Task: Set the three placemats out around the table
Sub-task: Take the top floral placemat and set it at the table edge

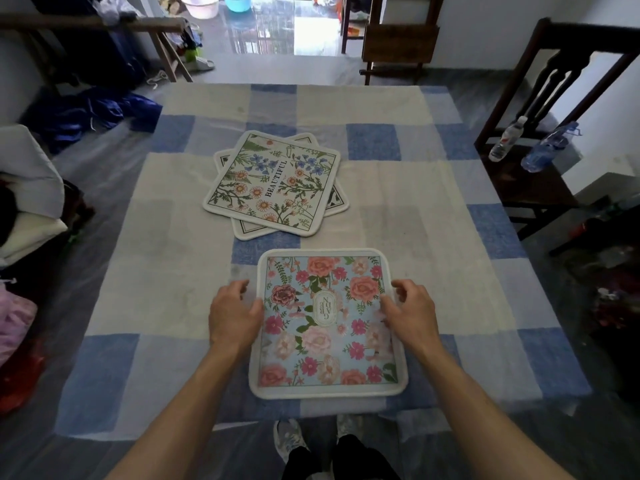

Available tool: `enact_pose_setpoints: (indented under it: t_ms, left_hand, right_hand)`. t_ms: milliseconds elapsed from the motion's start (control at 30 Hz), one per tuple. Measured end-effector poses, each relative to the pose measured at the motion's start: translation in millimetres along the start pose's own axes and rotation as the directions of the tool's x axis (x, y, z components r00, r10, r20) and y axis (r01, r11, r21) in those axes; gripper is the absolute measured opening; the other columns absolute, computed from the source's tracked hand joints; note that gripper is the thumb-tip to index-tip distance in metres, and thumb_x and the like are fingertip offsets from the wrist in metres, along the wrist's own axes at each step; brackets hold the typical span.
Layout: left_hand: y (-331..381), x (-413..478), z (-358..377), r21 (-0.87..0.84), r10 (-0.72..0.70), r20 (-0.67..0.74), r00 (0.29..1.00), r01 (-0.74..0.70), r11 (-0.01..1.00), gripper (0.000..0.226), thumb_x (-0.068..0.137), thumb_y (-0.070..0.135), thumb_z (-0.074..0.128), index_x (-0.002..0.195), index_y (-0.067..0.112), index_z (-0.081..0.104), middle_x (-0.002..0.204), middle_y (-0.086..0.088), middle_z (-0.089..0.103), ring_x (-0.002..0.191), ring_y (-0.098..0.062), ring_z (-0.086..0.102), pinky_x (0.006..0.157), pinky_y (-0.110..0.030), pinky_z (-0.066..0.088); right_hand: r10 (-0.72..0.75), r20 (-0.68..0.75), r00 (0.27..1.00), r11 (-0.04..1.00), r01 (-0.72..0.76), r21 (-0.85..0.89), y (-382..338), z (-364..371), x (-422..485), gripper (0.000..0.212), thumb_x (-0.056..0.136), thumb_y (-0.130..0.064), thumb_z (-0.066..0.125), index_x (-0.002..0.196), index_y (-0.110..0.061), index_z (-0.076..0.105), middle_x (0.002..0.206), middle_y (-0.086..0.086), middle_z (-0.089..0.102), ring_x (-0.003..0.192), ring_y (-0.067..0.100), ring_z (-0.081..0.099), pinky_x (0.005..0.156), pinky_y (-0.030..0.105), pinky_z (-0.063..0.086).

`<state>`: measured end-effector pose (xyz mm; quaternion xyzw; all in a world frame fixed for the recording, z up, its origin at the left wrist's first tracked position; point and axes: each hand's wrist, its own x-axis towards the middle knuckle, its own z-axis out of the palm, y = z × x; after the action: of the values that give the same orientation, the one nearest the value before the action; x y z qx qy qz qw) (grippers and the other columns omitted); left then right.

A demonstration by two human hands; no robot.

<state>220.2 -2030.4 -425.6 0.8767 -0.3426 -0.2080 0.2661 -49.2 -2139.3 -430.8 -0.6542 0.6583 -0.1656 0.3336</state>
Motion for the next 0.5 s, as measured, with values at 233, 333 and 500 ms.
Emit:
enact_pose_setpoints:
  t_ms: [233, 333, 500]
  left_hand:
    - [24.2, 11.6, -33.7, -0.145, 0.114, -0.075, 0.991, -0.124, 0.982, 0.047, 0.088, 0.027, 0.069, 0.130, 0.008, 0.060, 0.124, -0.008, 0.066, 0.100, -0.016, 0.060, 0.083, -0.028, 0.046]
    - [30.1, 7.1, -46.0, -0.193, 0.157, -0.082, 0.984, -0.170, 0.966, 0.048, 0.088, 0.032, 0.069, 0.129, 0.009, 0.060, 0.122, -0.007, 0.066, 0.096, -0.012, 0.059, 0.080, -0.026, 0.045]
    - [32.9, -16.4, -74.2, -0.328, 0.154, -0.108, 0.982, -0.181, 0.927, 0.053, 0.085, 0.039, 0.072, 0.130, 0.016, 0.059, 0.122, -0.001, 0.066, 0.101, -0.015, 0.064, 0.081, -0.033, 0.054]
  right_hand:
    - [-0.155, -0.125, 0.980, 0.980, 0.169, 0.106, -36.2, -25.9, -11.3, 0.042, 0.092, -0.043, 0.064, 0.126, -0.020, 0.058, 0.116, -0.006, 0.057, 0.103, 0.006, 0.055, 0.086, 0.024, 0.048]
    - [-0.211, -0.164, 0.964, 0.960, 0.236, 0.150, -45.1, -37.3, -21.4, 0.039, 0.092, -0.043, 0.065, 0.125, -0.023, 0.059, 0.114, -0.010, 0.056, 0.104, 0.005, 0.055, 0.088, 0.025, 0.048]
    - [-0.291, -0.156, 0.944, 0.913, 0.323, 0.248, -59.8, -54.4, -36.2, 0.039, 0.095, -0.043, 0.059, 0.129, -0.023, 0.058, 0.119, -0.009, 0.056, 0.106, 0.006, 0.055, 0.091, 0.027, 0.050]
